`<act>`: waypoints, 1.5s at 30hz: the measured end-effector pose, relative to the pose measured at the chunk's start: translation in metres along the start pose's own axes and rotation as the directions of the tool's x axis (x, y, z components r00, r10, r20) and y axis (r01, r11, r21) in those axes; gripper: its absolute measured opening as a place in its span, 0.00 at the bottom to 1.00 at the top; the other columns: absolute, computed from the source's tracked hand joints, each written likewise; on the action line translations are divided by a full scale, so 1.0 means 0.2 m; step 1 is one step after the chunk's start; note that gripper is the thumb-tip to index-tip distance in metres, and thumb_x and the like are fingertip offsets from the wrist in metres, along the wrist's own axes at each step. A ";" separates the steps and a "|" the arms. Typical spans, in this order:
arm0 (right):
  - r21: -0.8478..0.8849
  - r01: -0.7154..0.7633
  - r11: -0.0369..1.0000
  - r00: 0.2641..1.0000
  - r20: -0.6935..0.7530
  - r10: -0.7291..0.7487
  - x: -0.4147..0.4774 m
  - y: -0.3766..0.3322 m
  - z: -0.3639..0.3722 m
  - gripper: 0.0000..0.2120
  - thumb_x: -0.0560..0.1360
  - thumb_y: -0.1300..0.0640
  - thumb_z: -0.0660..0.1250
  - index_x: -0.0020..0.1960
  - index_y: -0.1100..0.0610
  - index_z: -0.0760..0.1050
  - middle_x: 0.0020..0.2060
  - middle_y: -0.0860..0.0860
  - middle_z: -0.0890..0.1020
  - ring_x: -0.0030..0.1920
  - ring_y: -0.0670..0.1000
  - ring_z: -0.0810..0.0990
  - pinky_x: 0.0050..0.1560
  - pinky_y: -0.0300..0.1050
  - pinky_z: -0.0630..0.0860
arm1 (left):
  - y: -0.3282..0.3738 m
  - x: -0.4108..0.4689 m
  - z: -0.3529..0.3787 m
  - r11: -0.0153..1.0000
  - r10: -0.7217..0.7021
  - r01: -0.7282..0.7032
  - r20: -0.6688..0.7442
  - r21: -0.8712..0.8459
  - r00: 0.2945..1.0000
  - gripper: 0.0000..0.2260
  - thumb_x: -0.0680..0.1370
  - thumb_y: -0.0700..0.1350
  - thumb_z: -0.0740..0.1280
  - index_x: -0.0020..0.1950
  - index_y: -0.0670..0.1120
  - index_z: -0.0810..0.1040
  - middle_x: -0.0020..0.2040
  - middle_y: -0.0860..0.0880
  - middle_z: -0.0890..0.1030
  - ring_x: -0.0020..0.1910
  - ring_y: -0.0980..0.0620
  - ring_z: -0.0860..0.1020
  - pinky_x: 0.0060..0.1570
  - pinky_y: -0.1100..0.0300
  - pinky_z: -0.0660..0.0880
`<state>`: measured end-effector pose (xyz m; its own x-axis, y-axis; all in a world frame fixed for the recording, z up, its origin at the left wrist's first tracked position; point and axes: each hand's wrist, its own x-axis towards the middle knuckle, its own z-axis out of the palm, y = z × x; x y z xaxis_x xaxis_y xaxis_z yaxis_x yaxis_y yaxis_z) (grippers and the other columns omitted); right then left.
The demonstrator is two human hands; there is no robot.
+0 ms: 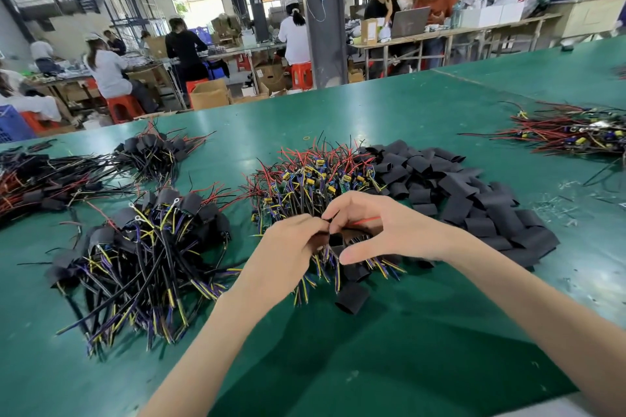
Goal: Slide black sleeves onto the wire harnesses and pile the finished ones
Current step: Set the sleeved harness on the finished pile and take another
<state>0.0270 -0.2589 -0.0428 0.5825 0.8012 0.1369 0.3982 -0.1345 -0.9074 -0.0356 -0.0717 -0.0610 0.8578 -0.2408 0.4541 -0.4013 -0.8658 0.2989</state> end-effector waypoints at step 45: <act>-0.386 0.093 0.918 0.900 -0.362 -0.244 0.02 0.11 -0.09 0.23 0.65 0.64 0.77 0.56 0.51 0.74 0.45 0.47 0.80 0.44 0.40 0.75 0.46 0.27 0.71 | -0.03 0.00 0.02 0.992 -0.125 0.108 -0.337 -0.067 0.933 0.05 0.75 0.35 0.69 0.40 0.43 0.80 0.35 0.50 0.73 0.31 0.53 0.68 0.35 0.61 0.68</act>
<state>0.0517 -0.2694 -0.0548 0.6837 0.5421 0.4885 0.6933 -0.2738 -0.6666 -0.0318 -0.0690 -0.0652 0.7426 0.0308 0.6691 -0.3268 -0.8553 0.4020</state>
